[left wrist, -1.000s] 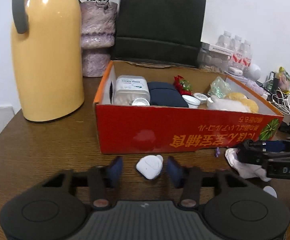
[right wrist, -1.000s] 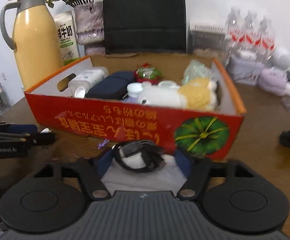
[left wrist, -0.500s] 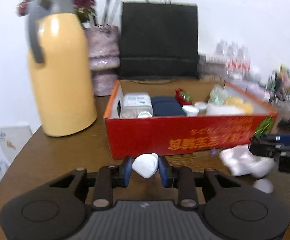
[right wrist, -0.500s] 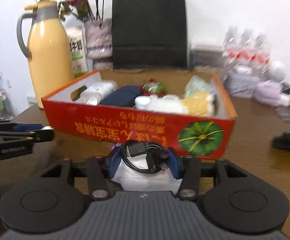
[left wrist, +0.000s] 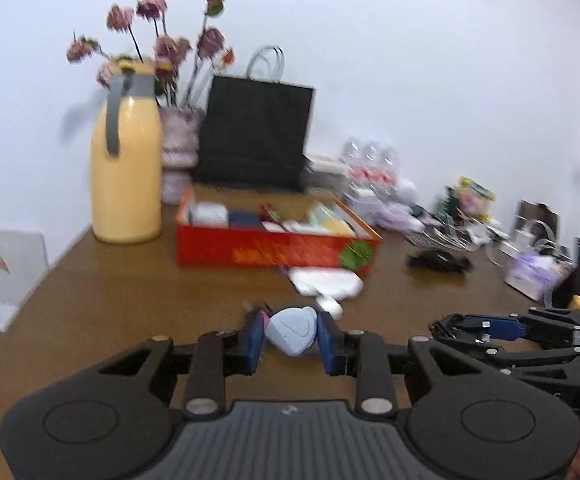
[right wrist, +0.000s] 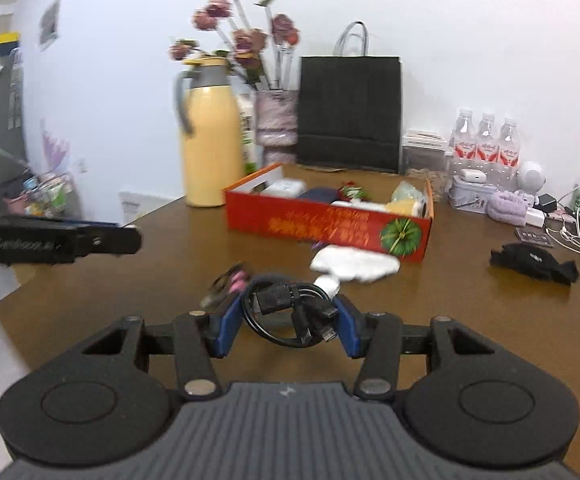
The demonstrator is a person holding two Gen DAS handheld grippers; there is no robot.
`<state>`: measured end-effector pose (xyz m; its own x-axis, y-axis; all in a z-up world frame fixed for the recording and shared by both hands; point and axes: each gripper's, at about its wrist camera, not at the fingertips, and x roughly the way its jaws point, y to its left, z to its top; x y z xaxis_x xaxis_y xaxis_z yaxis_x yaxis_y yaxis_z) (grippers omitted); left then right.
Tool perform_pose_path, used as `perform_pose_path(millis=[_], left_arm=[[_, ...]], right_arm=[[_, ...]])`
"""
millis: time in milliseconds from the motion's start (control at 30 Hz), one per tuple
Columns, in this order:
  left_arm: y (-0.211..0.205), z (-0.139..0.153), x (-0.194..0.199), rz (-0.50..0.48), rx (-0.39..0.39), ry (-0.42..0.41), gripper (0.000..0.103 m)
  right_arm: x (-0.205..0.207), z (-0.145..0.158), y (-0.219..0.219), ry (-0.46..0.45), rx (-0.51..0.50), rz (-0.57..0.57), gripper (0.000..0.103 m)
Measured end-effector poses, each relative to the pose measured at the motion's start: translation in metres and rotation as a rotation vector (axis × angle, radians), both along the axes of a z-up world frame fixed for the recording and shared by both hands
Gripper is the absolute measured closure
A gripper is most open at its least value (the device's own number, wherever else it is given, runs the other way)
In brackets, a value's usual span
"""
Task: Organize objects
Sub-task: 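Lift the white case with the left tool while the right tool carries the cable toward the box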
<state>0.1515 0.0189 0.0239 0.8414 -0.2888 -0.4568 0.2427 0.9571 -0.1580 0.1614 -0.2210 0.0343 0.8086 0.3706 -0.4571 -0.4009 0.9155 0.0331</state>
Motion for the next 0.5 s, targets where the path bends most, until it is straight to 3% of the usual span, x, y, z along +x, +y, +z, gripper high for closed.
perform_pose_path(millis=[67, 200, 500], left_arm=[[-0.004, 0.001, -0.018, -0.016, -0.003, 0.019, 0.076], [-0.013, 0.008, -0.046, -0.038, 0.009, -0.027, 0.076], [-0.018, 0.016, -0.070, -0.029, 0.029, -0.064, 0.075]], right_arm=[[-0.019, 0.003, -0.007, 0.011, 0.006, -0.027, 0.053], [-0.046, 0.014, -0.014, -0.023, 0.017, -0.048, 0.052], [-0.071, 0.017, -0.017, -0.054, 0.028, -0.054, 0.052]])
